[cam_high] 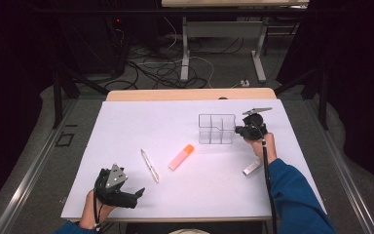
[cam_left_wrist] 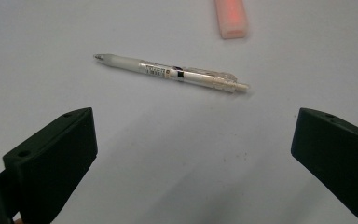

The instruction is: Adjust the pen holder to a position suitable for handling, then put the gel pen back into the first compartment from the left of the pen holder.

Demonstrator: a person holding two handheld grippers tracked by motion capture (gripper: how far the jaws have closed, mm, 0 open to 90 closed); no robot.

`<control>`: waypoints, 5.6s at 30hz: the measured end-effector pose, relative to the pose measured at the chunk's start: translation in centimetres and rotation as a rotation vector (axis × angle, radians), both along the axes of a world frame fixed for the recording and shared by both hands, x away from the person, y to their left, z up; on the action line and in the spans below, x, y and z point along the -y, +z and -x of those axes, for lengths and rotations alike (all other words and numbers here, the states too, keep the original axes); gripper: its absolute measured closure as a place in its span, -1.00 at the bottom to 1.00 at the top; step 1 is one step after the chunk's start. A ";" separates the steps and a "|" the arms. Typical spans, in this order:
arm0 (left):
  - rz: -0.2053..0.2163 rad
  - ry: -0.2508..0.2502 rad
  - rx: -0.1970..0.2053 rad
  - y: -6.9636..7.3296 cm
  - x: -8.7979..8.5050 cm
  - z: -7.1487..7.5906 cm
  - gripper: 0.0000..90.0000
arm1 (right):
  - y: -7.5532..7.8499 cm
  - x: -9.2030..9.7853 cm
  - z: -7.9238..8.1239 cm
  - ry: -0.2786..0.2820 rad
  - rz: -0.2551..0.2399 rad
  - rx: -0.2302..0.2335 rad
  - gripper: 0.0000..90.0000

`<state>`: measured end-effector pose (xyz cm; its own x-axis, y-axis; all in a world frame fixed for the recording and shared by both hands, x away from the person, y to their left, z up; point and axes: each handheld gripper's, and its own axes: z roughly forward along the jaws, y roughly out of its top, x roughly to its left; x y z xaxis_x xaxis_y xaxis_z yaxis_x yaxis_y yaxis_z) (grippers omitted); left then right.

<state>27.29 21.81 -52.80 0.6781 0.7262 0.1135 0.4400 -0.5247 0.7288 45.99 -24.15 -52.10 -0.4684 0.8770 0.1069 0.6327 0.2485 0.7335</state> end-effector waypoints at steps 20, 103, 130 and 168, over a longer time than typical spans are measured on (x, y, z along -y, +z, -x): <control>-0.003 -0.001 0.000 0.0 0.0 0.0 -1.00 | -0.1 -3.3 -0.8 0.071 -0.012 0.000 1.00; -0.017 -0.026 -0.053 0.0 1.0 0.0 -0.71 | 1.5 -0.4 13.5 0.300 -0.016 0.029 -1.00; -0.056 -0.078 -0.154 -1.6 4.0 -2.1 0.98 | 0.9 -0.5 14.8 0.337 -0.016 0.034 -0.99; -0.089 -0.077 -0.104 -2.6 7.4 -5.0 0.99 | 0.9 -0.3 14.6 0.333 -0.021 0.022 -0.99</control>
